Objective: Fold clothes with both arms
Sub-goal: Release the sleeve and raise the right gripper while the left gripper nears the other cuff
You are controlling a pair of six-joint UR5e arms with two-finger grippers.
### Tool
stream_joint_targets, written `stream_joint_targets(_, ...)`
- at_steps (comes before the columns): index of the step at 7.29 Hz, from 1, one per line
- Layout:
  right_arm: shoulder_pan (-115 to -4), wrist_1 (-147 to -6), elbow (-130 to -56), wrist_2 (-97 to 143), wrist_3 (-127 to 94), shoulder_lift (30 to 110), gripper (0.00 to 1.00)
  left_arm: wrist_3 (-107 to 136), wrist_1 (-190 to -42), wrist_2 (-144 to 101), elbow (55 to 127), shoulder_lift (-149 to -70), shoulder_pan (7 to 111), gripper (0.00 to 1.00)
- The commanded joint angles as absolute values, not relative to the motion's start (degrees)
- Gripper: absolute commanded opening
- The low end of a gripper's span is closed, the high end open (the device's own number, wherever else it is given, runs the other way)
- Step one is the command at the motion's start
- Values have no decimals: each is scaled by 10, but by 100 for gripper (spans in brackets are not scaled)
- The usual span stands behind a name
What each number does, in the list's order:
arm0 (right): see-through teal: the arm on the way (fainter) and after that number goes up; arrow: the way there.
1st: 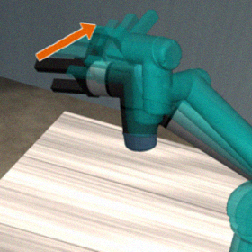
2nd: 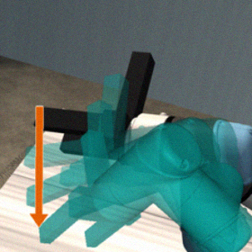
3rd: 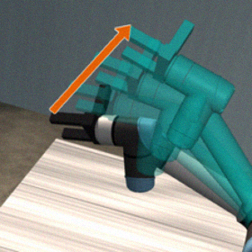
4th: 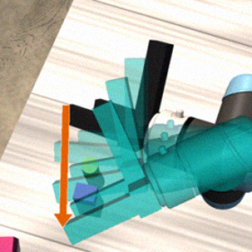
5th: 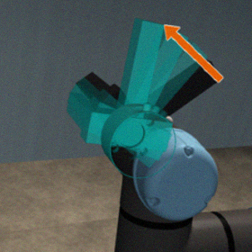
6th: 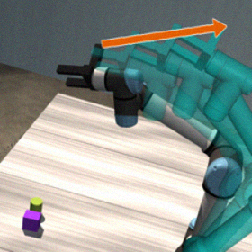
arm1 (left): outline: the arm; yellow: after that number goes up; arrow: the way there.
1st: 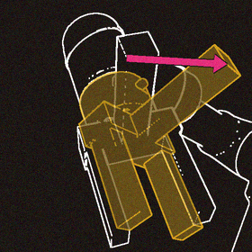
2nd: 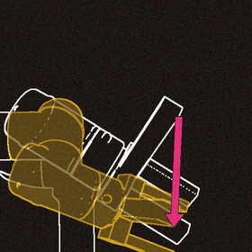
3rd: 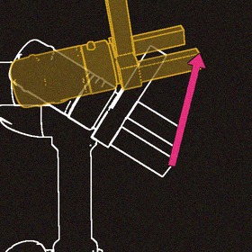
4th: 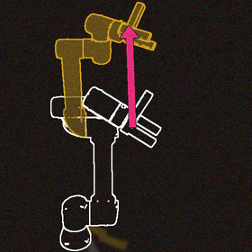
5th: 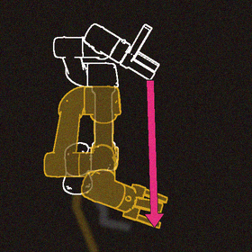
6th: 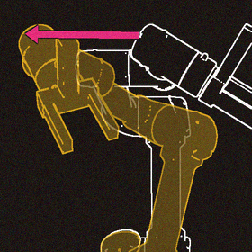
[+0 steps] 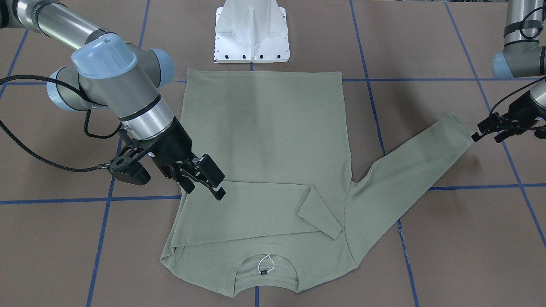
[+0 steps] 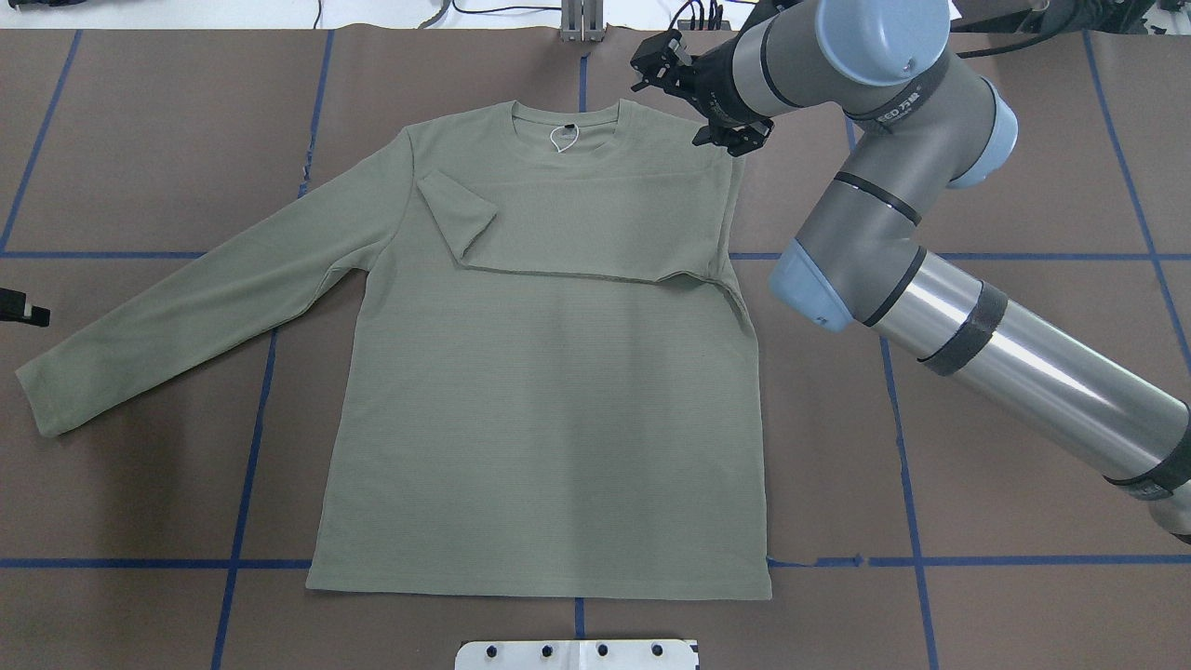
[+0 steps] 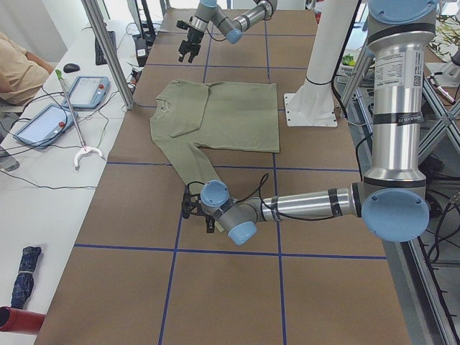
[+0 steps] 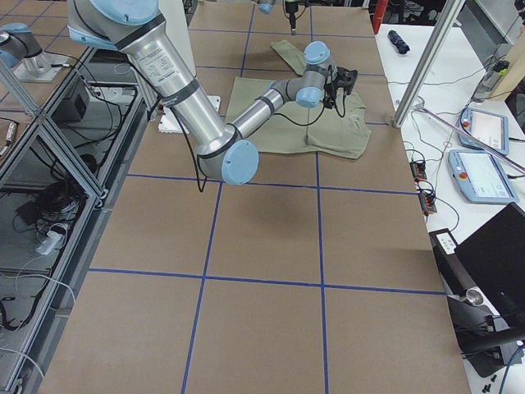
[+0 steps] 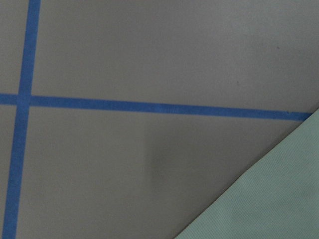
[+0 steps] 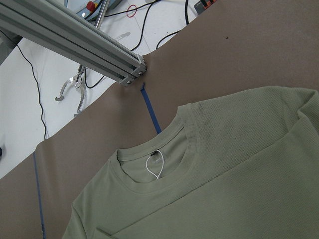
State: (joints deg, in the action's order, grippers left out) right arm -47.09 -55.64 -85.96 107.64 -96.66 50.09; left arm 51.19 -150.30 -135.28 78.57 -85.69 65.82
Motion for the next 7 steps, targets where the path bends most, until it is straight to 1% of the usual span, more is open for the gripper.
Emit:
stream_joint_targets(1, -470, -555, -882, 1076, -966, 519, 99, 533, -1551, -1328, 783, -826, 633, 100)
stream_joint_targets(2, -469, -555, -883, 1076, -966, 519, 99, 532, -1550, -1328, 780, -827, 632, 100)
stream_joint_targets(3, -469, -555, -884, 1075, -966, 518, 99, 529, -1551, -1323, 777, -827, 631, 97)
stream_joint_targets(6, -469, -555, -884, 1075, -966, 519, 100, 530, -1550, -1309, 762, -839, 614, 96)
stream_joint_targets(7, -469, -555, -884, 1075, -966, 519, 99, 530, -1550, -1306, 761, -839, 612, 94)
